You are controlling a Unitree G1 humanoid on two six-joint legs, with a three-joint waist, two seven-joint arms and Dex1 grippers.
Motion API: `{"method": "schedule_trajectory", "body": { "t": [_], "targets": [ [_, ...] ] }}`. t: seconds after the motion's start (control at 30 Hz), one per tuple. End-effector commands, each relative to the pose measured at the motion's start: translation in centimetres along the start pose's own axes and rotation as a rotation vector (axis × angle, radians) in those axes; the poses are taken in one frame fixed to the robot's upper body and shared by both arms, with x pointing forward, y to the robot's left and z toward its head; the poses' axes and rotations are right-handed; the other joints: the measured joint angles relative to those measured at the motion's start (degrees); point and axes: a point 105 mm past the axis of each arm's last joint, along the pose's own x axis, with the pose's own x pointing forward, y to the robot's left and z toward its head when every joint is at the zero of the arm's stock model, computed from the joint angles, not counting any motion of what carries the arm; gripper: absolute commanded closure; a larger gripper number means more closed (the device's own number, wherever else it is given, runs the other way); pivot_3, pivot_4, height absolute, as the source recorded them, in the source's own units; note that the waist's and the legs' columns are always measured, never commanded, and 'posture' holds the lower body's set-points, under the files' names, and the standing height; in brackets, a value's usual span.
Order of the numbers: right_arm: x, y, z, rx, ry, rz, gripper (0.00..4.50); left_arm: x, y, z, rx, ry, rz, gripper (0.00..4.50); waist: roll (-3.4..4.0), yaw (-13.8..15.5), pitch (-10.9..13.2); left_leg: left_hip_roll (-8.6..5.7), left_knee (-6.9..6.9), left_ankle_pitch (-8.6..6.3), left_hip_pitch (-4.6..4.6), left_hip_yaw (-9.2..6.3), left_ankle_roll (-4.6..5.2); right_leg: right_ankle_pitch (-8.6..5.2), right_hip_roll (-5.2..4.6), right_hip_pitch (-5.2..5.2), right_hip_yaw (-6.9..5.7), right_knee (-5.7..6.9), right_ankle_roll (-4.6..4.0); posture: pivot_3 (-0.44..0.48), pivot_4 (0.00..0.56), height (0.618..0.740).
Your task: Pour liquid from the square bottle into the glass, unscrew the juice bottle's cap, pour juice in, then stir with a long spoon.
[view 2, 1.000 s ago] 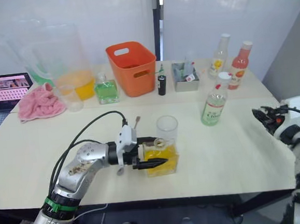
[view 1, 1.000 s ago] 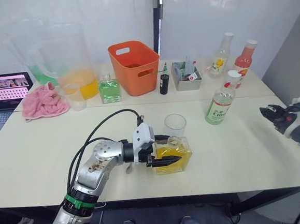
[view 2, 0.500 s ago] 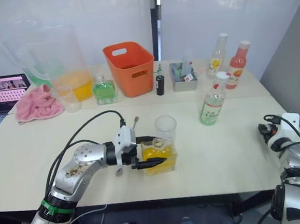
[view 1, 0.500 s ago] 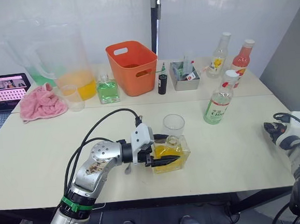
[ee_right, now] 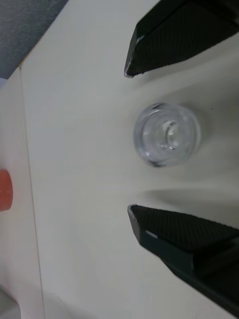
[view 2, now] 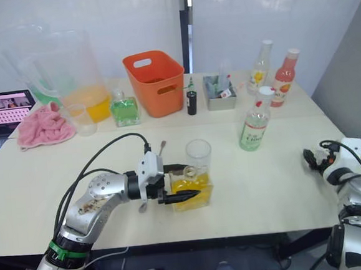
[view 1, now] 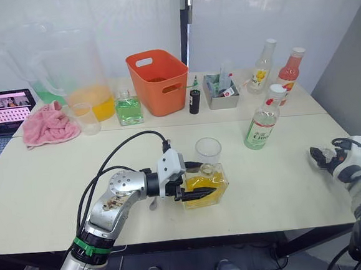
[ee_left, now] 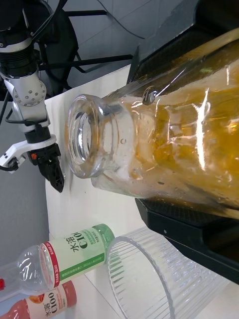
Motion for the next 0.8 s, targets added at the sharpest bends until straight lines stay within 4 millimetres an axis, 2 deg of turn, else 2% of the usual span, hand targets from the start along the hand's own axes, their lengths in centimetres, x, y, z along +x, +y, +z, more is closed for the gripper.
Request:
{"method": "schedule_trajectory", "body": {
  "t": [0.03, 0.17, 0.27, 0.37, 0.43, 0.8],
  "targets": [
    [-0.4, -1.1, 4.7, -0.054, -0.147, 0.015, 0.03, 0.2, -0.3, 1.6, 0.043, -0.051, -0.017, 1.70, 0.01, 0.0, 0.0, 0.00, 0.00, 0.00, 0.00, 0.00, 0.00, 0.00, 0.00, 0.01, 0.00, 0.00, 0.00, 0.000, 0.150, 0.725],
    [-0.7, -0.5, 6.8, -0.071, -0.206, 0.112, 0.03, 0.2, -0.4, 1.6, 0.039, -0.055, -0.022, 1.70, 0.01, 0.0, 0.0, 0.00, 0.00, 0.00, 0.02, 0.00, 0.00, -0.02, 0.00, 0.03, 0.00, 0.00, 0.02, 0.000, 0.150, 0.725],
    [-1.1, 0.7, 8.0, -0.079, -0.226, 0.251, 0.03, 0.2, -0.4, 1.7, 0.037, -0.057, -0.025, 1.70, 0.01, 0.0, 0.0, 0.00, -0.04, -0.01, 0.24, 0.00, 0.01, -0.09, 0.00, 0.28, 0.00, -0.05, 0.13, 0.000, 0.150, 0.725],
    [-2.2, 2.9, 8.2, -0.084, -0.176, 0.458, 0.03, 0.0, -0.3, 1.9, 0.036, -0.065, -0.030, 1.70, 0.03, 0.1, 0.0, 0.00, -0.08, -0.03, 0.41, 0.00, 0.03, -0.16, 0.00, 0.47, 0.00, -0.09, 0.15, 0.000, 0.150, 0.725],
    [-3.3, 5.1, 7.8, -0.088, -0.118, 0.611, 0.03, -0.2, -0.3, 2.1, 0.035, -0.070, -0.033, 1.70, 0.04, 0.3, 0.0, 0.00, -0.08, -0.04, 0.41, -0.02, 0.03, -0.16, 0.00, 0.49, -0.02, -0.08, 0.15, 0.000, 0.150, 0.725],
    [-9.7, 13.7, 8.2, -0.108, 0.005, 1.064, 0.03, -1.1, 0.1, 2.7, 0.021, -0.089, -0.018, 1.70, 0.10, 1.0, 0.0, 0.02, 0.00, -0.05, 0.42, -0.02, 0.04, -0.29, 0.00, 0.48, -0.03, -0.03, -0.02, 0.000, 0.150, 0.725]
  ]
}}
